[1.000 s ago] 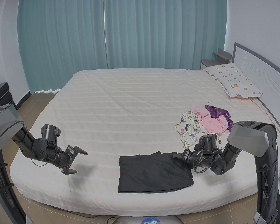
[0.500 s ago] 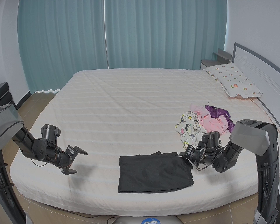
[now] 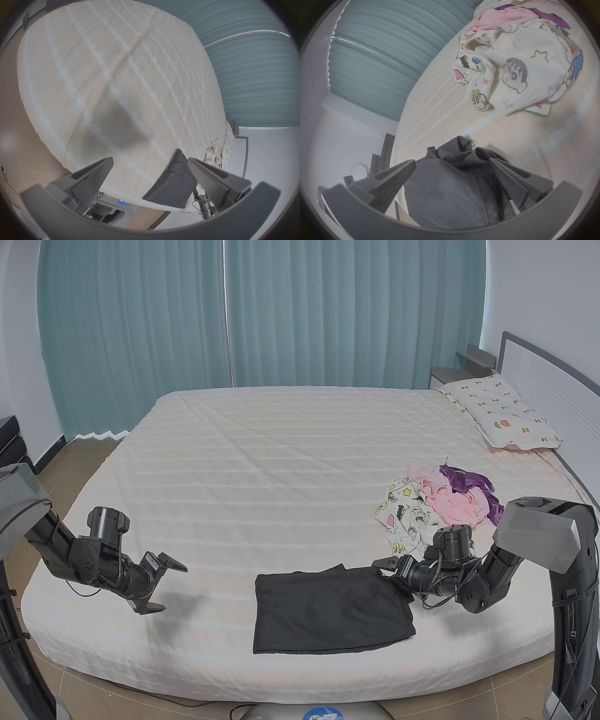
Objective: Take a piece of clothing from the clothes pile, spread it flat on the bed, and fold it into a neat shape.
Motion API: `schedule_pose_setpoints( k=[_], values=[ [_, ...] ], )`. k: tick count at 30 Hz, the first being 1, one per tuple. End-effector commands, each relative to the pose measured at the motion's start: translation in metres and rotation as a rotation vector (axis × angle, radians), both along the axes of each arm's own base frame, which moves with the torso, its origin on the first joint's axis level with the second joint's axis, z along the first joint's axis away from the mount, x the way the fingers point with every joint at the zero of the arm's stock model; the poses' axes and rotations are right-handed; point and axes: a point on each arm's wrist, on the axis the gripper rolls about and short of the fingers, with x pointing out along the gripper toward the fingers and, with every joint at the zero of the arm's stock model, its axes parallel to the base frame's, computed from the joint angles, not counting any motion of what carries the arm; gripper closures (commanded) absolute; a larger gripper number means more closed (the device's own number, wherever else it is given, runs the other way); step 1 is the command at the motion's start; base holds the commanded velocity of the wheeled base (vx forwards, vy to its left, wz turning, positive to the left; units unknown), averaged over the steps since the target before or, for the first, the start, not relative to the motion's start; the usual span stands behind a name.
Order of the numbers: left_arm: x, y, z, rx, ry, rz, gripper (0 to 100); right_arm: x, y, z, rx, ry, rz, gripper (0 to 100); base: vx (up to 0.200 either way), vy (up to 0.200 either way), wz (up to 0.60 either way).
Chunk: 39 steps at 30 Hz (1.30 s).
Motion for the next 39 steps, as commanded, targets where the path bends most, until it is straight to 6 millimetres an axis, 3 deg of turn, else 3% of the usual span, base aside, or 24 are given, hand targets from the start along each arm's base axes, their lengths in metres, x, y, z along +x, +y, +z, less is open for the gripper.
schedule_pose_setpoints(
  k=[1, 5, 9, 13, 18, 20, 23, 34, 35, 39],
  values=[
    [0.000, 0.000, 0.000, 0.000, 0.000, 0.001, 0, -0.002, 0.006, 0.002, -0.005, -0.010, 0.014, 0, 0.000, 0.000, 0.00],
    [0.000, 0.000, 0.000, 0.000, 0.000, 0.001, 0, 0.002, 0.002, 0.008, -0.019, -0.046, 0.003, 0, 0.000, 0.000, 0.00],
    [0.000, 0.000, 0.000, 0.000, 0.000, 0.001, 0, 0.004, -0.001, 0.027, -0.025, -0.096, -0.018, 0, 0.000, 0.000, 0.00],
    [0.000, 0.000, 0.000, 0.000, 0.001, 0.001, 0, 0.001, 0.006, 0.033, -0.033, -0.119, 0.005, 0, 0.000, 0.000, 0.00],
    [0.000, 0.000, 0.000, 0.000, 0.000, 0.001, 0, -0.003, 0.017, 0.021, -0.054, -0.100, 0.047, 0, 0.000, 0.000, 0.00],
    [0.000, 0.000, 0.000, 0.000, 0.000, 0.001, 0, -0.004, 0.021, 0.005, -0.079, -0.076, 0.069, 0, 0.000, 0.000, 0.00],
    [0.000, 0.000, 0.000, 0.000, 0.000, 0.001, 0, -0.003, 0.021, -0.004, -0.106, -0.073, 0.086, 0, 0.000, 0.000, 0.00],
    [0.000, 0.000, 0.001, 0.000, -0.002, 0.001, 0, -0.001, 0.018, -0.009, -0.130, -0.067, 0.095, 0, 0.000, 0.000, 0.00],
    [0.000, 0.000, 0.001, -0.001, -0.002, 0.000, 0, -0.001, 0.017, -0.009, -0.127, -0.067, 0.092, 100, 0.000, 0.000, 0.00],
    [0.000, 0.000, 0.000, 0.000, 0.000, 0.001, 0, 0.002, 0.014, -0.009, -0.120, -0.066, 0.079, 100, 0.000, 0.000, 0.00]
  ],
)
